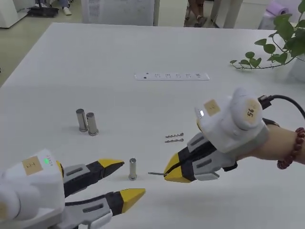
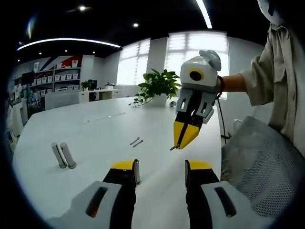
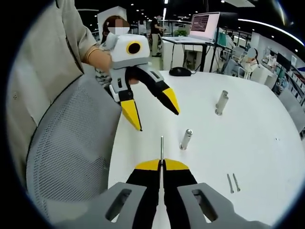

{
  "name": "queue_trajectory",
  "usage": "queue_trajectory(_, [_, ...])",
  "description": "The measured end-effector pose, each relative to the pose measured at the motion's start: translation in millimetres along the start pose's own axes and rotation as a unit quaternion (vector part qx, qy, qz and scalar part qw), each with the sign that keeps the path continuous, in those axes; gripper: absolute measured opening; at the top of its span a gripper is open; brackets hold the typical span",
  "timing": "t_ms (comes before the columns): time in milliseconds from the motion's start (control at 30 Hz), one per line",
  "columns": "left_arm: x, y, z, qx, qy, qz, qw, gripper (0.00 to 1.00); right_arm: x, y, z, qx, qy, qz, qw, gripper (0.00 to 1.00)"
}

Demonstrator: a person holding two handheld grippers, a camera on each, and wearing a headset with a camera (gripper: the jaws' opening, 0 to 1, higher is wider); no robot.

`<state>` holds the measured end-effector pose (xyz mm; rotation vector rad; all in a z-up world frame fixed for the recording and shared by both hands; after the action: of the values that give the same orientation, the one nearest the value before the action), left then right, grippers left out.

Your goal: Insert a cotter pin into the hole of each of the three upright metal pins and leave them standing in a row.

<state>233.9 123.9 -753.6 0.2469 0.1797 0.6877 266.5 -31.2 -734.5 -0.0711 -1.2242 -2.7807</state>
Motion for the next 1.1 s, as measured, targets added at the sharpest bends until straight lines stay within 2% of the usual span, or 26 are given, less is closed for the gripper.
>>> queue_trajectory(233, [16.0, -10.6, -7.9, 0.009, -0.002, 0.027, 0.9996, 0.34, -14.0, -5.3, -2.2, 0.01, 0.001, -0.011, 0.9999, 0.02])
queue_trajectory(600, [31.5, -28.7, -19.7, 0.022, -0.002, 0.035, 0.9992, 0.3, -29.8, -14.2, -5.2, 0.009, -0.001, -0.017, 0.9998, 0.02])
queue_trajectory(867, [36.5, -37.2, -28.3, 0.031, 0.004, 0.035, 0.9989, 0.27, -38.8, -20.8, -6.9, 0.01, 0.0, -0.016, 0.9998, 0.02])
queue_trajectory(1100, [36.5, -45.2, -33.1, 0.037, 0.009, 0.029, 0.9988, 0.24, -45.5, -26.3, -6.6, 0.01, 0.003, -0.017, 0.9998, 0.02])
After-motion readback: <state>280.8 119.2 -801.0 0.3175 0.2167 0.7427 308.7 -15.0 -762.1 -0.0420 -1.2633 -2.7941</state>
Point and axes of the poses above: the centre of the closed fingertips' face, and the gripper's own axes: y roughly backward along the fingers, x roughly to its left, z roughly out of its top, the point moved 7 cm from there along y, roughly backward along the fingers, and after that the axes turned 6 degrees about z, right-handed, at the moved point
